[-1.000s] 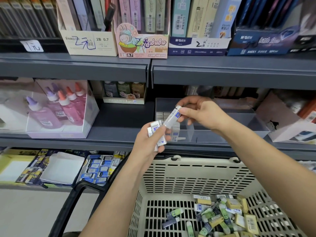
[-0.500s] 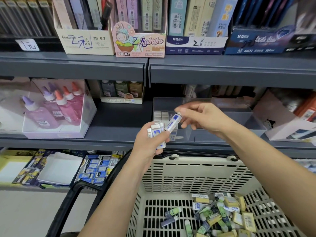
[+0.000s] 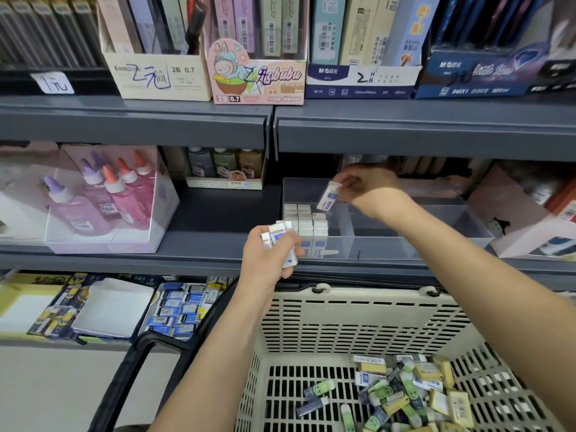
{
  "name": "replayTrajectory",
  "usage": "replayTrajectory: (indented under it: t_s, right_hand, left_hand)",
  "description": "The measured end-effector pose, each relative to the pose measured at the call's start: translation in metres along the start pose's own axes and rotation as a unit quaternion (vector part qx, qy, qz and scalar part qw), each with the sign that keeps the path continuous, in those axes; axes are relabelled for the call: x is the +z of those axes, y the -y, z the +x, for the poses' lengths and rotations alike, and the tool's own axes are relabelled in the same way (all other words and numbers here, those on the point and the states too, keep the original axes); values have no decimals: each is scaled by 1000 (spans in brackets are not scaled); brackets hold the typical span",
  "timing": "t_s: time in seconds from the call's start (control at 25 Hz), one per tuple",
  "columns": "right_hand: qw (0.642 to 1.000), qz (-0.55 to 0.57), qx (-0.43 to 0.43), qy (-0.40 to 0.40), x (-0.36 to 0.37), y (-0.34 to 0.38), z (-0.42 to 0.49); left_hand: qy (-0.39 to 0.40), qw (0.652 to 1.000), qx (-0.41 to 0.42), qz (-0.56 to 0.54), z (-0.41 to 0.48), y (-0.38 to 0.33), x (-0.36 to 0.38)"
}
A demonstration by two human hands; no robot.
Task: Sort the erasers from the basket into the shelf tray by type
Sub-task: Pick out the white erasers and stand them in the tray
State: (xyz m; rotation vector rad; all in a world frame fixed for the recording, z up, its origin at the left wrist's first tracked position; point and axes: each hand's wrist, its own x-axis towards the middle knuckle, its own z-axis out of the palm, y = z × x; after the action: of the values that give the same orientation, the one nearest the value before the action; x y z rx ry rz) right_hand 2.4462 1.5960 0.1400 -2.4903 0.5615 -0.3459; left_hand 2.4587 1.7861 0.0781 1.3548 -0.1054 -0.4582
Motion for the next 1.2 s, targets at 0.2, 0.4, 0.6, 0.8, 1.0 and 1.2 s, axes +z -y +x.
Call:
replayTrajectory:
  t_s: [0.2, 0.4, 0.6, 0.8, 1.0, 1.2]
  right_hand:
    - [997, -28, -16, 63, 24, -4, 1]
    - [992, -81, -30, 91, 38, -8, 1]
    - [990, -97, -83, 53, 29, -4, -13]
    - [983, 97, -97, 126, 19, 21, -43]
    - [961, 240, 1, 135, 9, 12, -42]
    - [967, 240, 17, 81, 0, -1, -27]
  left_hand:
    - [0, 999, 35, -12, 2, 1, -3]
    - [1, 1000, 19, -18, 2, 0, -2]
    - [39, 999, 10, -15, -1, 1, -1]
    - [79, 997, 20, -18, -4, 2, 0]
    - [44, 998, 2, -48, -4, 0, -3]
    - [18, 999, 15, -48, -2, 1, -2]
